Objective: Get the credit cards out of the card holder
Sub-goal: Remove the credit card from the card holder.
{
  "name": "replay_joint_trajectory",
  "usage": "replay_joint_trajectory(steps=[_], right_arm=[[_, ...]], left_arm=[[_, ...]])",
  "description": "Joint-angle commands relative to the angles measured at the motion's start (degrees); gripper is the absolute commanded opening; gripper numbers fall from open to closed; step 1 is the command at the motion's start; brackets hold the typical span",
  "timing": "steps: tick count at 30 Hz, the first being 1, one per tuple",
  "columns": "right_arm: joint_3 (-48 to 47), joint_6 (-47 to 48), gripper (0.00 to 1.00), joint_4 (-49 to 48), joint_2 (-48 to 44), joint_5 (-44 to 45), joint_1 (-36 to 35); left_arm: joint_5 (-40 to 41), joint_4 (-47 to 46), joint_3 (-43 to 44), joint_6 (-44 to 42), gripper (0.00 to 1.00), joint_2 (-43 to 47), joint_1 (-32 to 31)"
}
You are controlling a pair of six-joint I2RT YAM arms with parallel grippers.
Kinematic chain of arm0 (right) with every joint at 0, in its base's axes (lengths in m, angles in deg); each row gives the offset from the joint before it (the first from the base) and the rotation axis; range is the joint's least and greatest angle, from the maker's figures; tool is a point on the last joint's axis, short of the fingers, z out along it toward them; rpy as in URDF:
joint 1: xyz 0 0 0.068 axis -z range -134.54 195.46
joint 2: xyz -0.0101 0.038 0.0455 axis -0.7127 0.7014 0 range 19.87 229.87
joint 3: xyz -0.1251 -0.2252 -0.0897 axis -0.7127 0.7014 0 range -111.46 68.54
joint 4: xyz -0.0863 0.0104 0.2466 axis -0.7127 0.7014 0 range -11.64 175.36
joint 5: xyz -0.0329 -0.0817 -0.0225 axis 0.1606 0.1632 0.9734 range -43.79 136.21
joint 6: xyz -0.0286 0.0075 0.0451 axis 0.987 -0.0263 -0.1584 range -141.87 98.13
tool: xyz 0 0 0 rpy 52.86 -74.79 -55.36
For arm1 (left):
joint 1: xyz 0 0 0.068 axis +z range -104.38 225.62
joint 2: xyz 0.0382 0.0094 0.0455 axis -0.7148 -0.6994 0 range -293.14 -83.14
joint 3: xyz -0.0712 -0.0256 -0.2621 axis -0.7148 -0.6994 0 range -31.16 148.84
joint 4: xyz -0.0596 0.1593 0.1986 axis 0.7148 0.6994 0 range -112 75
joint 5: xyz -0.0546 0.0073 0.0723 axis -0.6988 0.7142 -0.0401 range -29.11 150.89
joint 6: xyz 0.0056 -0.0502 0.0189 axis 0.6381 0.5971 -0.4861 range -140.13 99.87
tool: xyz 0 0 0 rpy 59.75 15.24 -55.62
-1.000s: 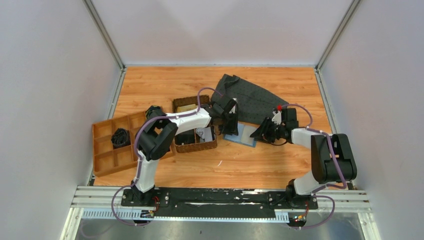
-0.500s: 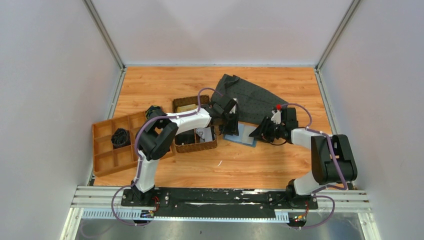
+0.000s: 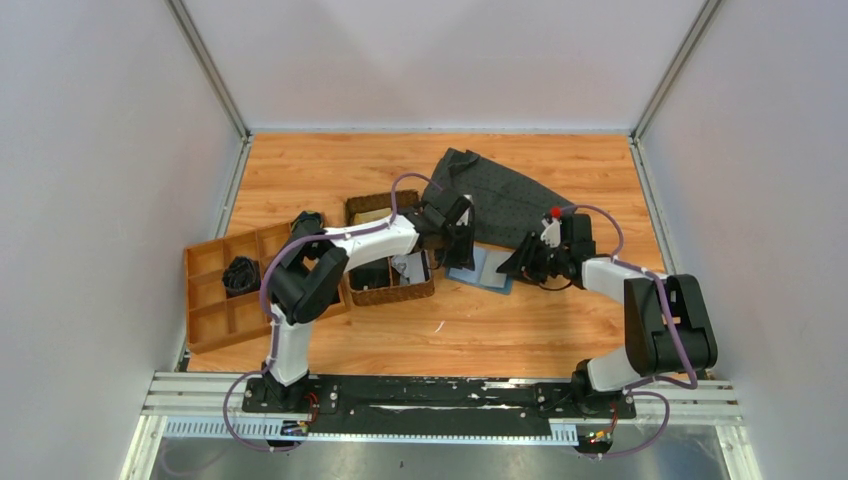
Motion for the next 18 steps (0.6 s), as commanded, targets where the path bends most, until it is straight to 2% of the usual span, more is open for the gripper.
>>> replay_joint_trajectory(steps=[1,5,11,18], right_arm=[[-0.22,0.03,0.37,4.08,-0.33,4.83,-0.94],[0.61,-0.25,0.38,5.75,-3.20,9.83,-0.94],[0.36,0.35,0.39,5.84,-5.92,10.49,-1.86],[-1.31,1.23,0.38,5.70,-0.83,8.15,-3.97]], left_arm=[[0.79,2.07,-0.30,0.07,0.40,5.14,0.27],[0.27,1.74,-0.57,0.66,0.40,5.90,0.27],[0.34,1.44,-1.17,0.82,0.40,5.16,0.27],[0.20,1.30,-1.21,1.23,0.40,4.46,0.27]])
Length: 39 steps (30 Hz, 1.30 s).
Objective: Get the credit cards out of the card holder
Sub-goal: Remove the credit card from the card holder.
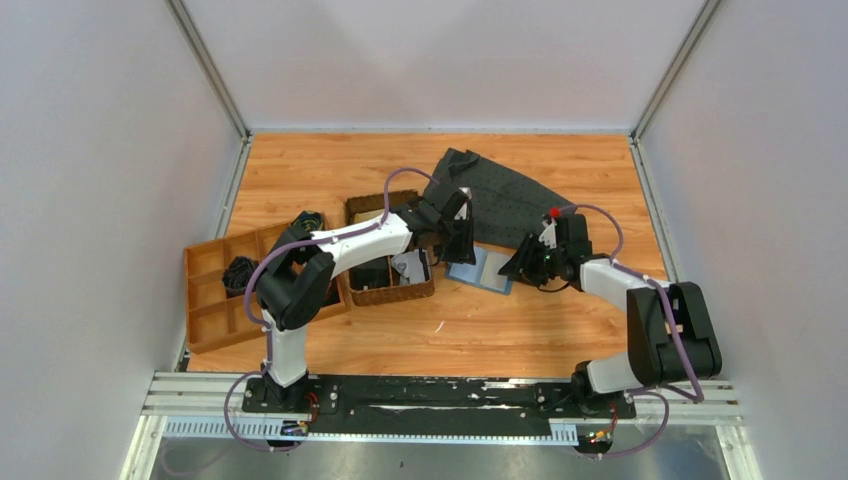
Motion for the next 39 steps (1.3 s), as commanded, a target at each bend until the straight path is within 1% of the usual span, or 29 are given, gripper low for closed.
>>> replay_joint_trajectory(steps=[1,9,22,27,33,36,39], right_arm=[[-1.10,0.71,0.38,0.95,3.64,-0.88,-1.76],[-0.48,0.21,0.38,-1.21,5.51,-1.93,-2.14],[-1.10,-0.43,0.36,-1.19,0.51,-1.71,-2.87],[-1.16,-0.32,0.37,-0.66,0.72,-0.56,-3.07],[-0.65,-0.88,0.37,-0.66,1.37,1.03,-3.11],[-0.14,-0.94,0.37,-0.59,0.99,2.25,-3.11],[0.27,-0.99,0.37,-0.32,0.38,3.14,-3.11]], left_arm=[[-0.03,0.55,-0.55,0.35,0.40,-0.53,0.27],[0.09,0.68,-1.10,0.24,0.40,-0.52,0.27],[-0.14,0.60,-1.25,-0.02,0.40,0.20,0.27],[-4.02,-2.10,-0.96,0.85,0.40,-0.78,0.27],[-5.93,-3.55,-0.48,1.87,0.40,-2.49,0.20],[-11.54,-10.43,-2.11,4.33,0.40,-4.10,0.14],[-12.56,-11.10,-1.52,5.16,0.40,-6.66,0.10]])
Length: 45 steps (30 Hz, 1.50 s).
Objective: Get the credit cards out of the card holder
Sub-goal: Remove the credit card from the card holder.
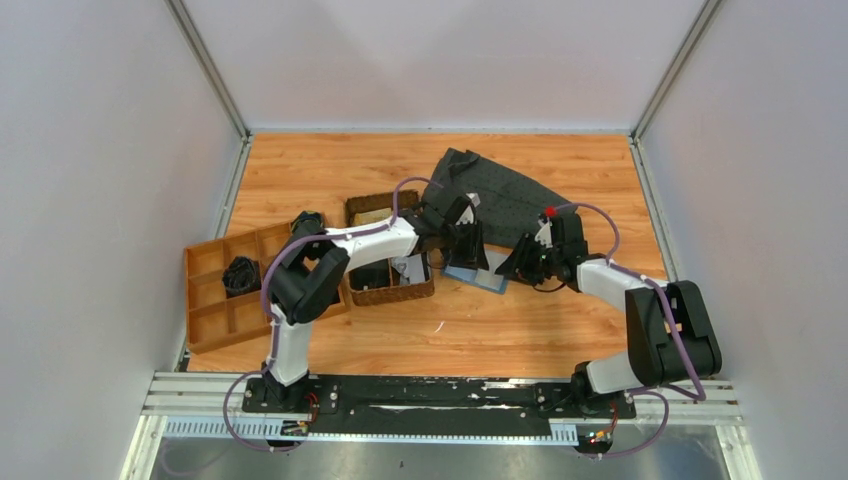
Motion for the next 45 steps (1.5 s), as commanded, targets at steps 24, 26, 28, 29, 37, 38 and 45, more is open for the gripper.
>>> replay_joint_trajectory(steps=[24,26,28,29,37,38,45], right_arm=[[1.05,2.89,0.37,5.51,-4.35,-0.75,8.58],[1.09,3.36,0.37,6.23,-5.14,-0.77,8.78],[1.07,3.74,0.37,6.32,-5.38,-1.38,8.72],[0.93,4.12,0.37,6.26,-5.19,-2.00,8.76],[-2.94,7.40,0.37,5.97,0.95,-8.29,8.14],[-3.32,7.30,0.37,5.75,2.12,-8.56,7.95],[-4.41,6.46,0.38,4.08,5.26,-7.61,6.75]], left_arm=[[-12.59,-10.83,4.07,4.88,0.41,-10.05,-3.35],[-12.47,-10.63,4.00,4.37,0.41,-8.42,-3.42],[-10.58,-8.38,4.01,2.65,0.41,-6.43,-3.34],[-9.35,-6.65,4.03,1.70,0.41,-5.42,-3.21],[-2.73,-2.35,-2.47,0.73,0.41,0.81,2.26],[-2.44,-2.05,-3.15,0.44,0.41,0.97,2.90],[0.44,1.47,-3.99,-1.99,0.40,0.10,4.79]])
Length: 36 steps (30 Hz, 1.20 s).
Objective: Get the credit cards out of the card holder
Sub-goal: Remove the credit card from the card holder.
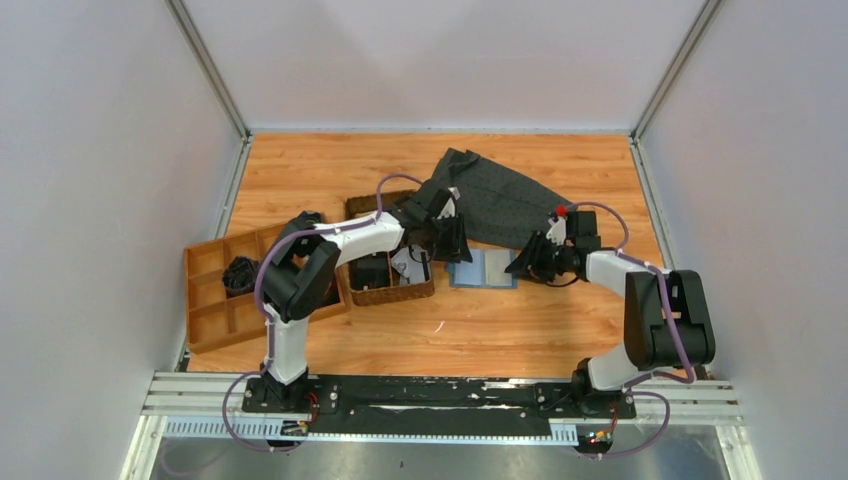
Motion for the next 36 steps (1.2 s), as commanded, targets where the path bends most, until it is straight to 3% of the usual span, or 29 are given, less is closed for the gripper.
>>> replay_joint_trajectory(steps=[1,20,27,36], right_arm=[[-1.69,0.80,0.38,-0.22,1.92,-1.01,-0.85],[-1.18,0.19,0.36,-2.18,1.51,-1.31,-1.98],[0.28,-0.73,0.36,-1.17,-1.71,5.20,-2.14],[-0.58,-0.41,0.36,-1.18,-0.10,2.89,-2.70]], left_arm=[[1.93,3.53,-0.90,-2.32,0.40,-0.96,0.01],[-0.71,2.32,-1.24,-2.44,0.40,-3.74,0.01],[-0.95,2.32,-1.36,-2.42,0.40,-3.59,0.01],[-1.14,2.17,-1.28,-2.42,0.40,-3.76,0.01]])
